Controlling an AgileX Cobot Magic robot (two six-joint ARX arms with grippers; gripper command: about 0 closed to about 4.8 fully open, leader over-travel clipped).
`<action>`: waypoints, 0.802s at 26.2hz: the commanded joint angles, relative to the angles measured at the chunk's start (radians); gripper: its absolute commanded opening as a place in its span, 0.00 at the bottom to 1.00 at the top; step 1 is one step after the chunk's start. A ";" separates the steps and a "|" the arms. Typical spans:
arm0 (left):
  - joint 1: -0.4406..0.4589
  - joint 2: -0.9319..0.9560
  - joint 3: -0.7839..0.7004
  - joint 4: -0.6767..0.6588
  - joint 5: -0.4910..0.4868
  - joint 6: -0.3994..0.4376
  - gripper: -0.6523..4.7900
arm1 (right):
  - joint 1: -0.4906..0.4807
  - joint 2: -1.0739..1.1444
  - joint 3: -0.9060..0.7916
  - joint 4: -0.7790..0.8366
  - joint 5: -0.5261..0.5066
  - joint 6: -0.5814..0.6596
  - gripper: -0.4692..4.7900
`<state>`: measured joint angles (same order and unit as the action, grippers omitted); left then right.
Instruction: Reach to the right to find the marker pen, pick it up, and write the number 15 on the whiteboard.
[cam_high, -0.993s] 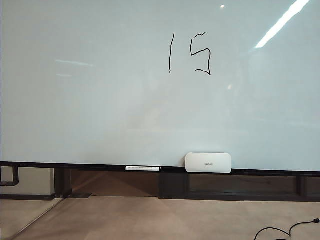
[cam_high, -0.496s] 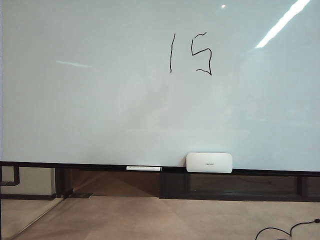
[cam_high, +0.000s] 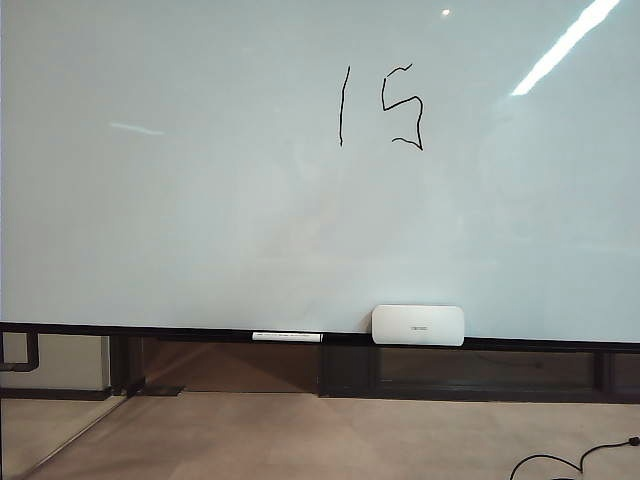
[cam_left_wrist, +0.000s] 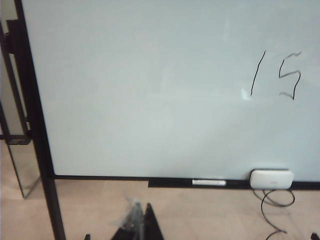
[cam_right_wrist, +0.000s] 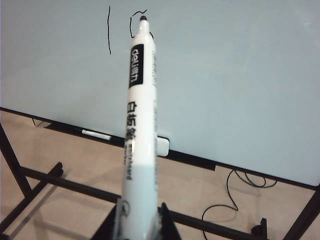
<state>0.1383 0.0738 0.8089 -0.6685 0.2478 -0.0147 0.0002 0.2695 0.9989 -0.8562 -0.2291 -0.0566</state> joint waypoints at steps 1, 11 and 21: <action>0.000 0.000 -0.061 0.133 0.000 -0.017 0.11 | 0.002 -0.013 -0.088 0.156 -0.002 0.005 0.09; 0.000 0.002 -0.282 0.335 -0.001 -0.091 0.11 | 0.002 -0.018 -0.394 0.467 -0.010 0.070 0.09; 0.000 0.002 -0.430 0.422 -0.051 -0.163 0.11 | 0.002 -0.018 -0.618 0.708 -0.008 0.091 0.09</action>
<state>0.1387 0.0757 0.3889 -0.2634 0.2134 -0.1493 0.0025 0.2520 0.3931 -0.1841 -0.2359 0.0299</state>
